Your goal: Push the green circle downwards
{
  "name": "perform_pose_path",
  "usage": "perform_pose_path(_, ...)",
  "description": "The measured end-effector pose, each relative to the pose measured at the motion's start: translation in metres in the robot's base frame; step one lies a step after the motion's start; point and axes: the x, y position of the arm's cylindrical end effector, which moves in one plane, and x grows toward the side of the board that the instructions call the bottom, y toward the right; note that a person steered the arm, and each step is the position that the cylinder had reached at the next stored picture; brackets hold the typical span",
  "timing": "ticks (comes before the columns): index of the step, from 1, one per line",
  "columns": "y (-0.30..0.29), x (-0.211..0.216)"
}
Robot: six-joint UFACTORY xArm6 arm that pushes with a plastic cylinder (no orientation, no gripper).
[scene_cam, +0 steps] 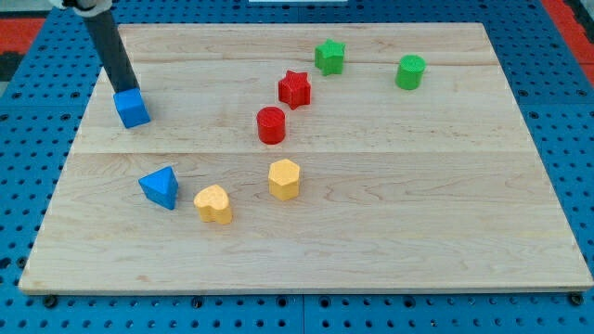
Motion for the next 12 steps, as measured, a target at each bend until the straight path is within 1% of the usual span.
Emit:
perform_pose_path(1, 0.002, 0.043)
perform_pose_path(2, 0.011, 0.062)
perform_pose_path(3, 0.018, 0.054)
perform_pose_path(4, 0.042, -0.010)
perform_pose_path(5, 0.042, -0.061)
perform_pose_path(6, 0.040, -0.083)
perform_pose_path(12, 0.040, -0.101)
